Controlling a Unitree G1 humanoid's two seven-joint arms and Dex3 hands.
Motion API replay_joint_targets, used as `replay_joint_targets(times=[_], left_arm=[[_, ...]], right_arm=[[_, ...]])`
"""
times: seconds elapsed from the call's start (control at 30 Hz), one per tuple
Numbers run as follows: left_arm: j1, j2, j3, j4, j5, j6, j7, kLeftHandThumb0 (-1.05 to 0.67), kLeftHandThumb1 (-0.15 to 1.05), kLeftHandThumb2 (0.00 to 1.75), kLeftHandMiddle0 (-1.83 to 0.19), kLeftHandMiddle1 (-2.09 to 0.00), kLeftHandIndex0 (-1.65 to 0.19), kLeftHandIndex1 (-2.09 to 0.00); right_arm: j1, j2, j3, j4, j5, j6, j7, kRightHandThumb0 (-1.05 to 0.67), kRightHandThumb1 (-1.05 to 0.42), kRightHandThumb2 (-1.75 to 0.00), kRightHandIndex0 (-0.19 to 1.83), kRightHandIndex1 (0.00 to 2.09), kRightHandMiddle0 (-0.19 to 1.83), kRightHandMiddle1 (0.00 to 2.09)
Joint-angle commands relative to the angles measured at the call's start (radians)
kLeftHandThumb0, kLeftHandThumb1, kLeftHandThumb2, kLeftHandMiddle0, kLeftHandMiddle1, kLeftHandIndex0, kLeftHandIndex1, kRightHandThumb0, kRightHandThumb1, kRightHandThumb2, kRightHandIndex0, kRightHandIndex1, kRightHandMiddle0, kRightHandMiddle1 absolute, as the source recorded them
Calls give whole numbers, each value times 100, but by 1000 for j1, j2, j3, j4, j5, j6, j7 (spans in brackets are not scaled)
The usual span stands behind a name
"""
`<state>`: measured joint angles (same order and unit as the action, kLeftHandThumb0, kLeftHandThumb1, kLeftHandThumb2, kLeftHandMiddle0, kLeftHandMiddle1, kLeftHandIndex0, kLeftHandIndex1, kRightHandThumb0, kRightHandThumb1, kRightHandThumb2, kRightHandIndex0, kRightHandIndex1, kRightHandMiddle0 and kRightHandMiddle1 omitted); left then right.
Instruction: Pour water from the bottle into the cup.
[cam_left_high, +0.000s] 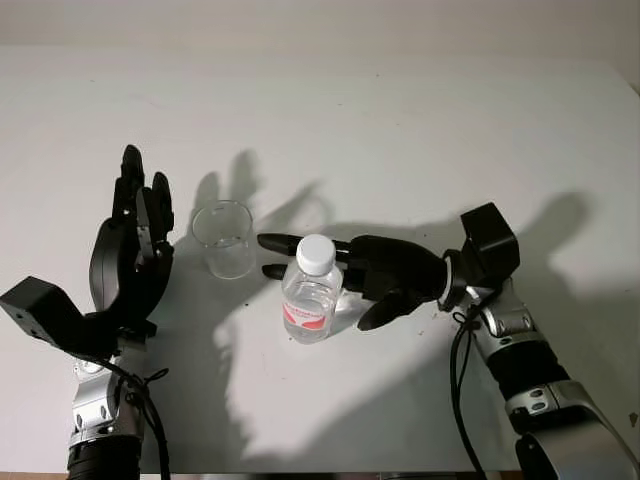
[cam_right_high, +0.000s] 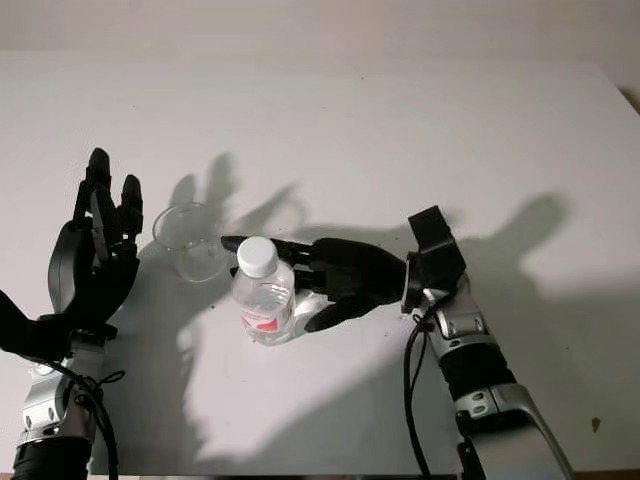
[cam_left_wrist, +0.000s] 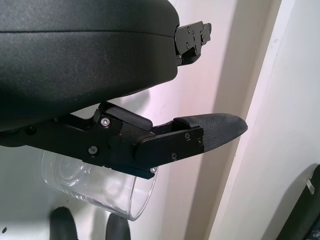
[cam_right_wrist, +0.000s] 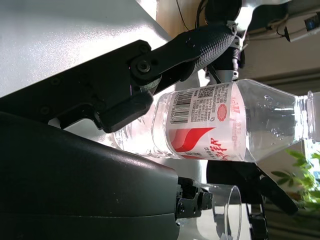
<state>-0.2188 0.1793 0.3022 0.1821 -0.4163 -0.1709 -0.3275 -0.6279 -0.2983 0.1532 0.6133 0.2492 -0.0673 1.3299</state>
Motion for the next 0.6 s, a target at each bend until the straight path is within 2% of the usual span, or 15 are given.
replay_joint_targets(times=[0.0, 0.57], left_arm=[[-4, 2, 3, -5, 7, -11, 3, -70, 105, 62, 19, 0, 19, 0], [-4, 0, 3, -7, 5, -17, 7, -69, 105, 61, 19, 0, 19, 0]], right_arm=[[12, -11, 17, 25, -19, -1, 19, -93, -87, -5, 18, 18, 11, 17], [9, 75, 24, 45, -16, -40, 46, -89, -84, -5, 15, 13, 9, 16]])
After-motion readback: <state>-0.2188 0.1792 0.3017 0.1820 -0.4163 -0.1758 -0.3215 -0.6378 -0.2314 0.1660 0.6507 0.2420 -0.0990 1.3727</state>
